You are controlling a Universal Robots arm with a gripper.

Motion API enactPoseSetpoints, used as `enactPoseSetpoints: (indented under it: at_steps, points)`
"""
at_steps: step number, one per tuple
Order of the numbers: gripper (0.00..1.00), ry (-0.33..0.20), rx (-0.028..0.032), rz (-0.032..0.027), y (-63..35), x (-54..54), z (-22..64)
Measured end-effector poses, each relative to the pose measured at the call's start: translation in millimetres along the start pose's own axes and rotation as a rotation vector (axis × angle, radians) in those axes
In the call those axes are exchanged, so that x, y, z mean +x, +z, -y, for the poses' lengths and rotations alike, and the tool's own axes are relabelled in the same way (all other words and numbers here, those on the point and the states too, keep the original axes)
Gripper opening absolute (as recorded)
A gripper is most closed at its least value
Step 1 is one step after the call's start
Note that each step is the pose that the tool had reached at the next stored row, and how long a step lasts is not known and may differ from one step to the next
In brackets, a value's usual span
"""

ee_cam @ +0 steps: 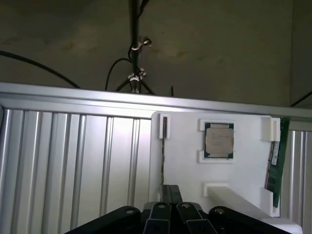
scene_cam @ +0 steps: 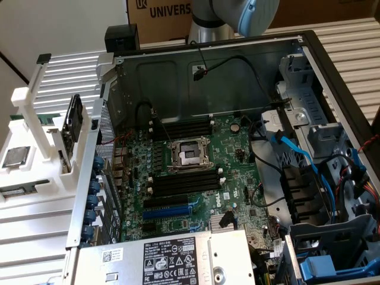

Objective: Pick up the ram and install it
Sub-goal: 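Pick up the ram and move it above insertion slot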

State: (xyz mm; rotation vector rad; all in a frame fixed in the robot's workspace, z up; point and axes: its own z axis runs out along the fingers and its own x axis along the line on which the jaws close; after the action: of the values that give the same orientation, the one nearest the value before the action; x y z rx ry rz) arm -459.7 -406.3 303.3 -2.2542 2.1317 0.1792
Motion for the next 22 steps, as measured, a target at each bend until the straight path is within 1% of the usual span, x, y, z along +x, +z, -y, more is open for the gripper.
enactPoseSetpoints:
  at_steps: [10,11,15,16,17,22]
  points:
    - [0.10,0.000,0.0002,0.0001,17.1,8.2,8.8]
    - [0.10,0.000,0.0001,0.0000,20.6,9.8,10.6]
    - [0.10,0.000,0.0001,0.0000,27.4,12.8,14.5]
    - [0.10,0.000,0.0001,0.0000,29.1,13.4,15.7]
    - [0.10,-0.001,0.0001,0.0000,32.5,14.1,18.8]
    - [0.10,-0.001,-0.0001,0.0000,41.1,15.5,26.3]
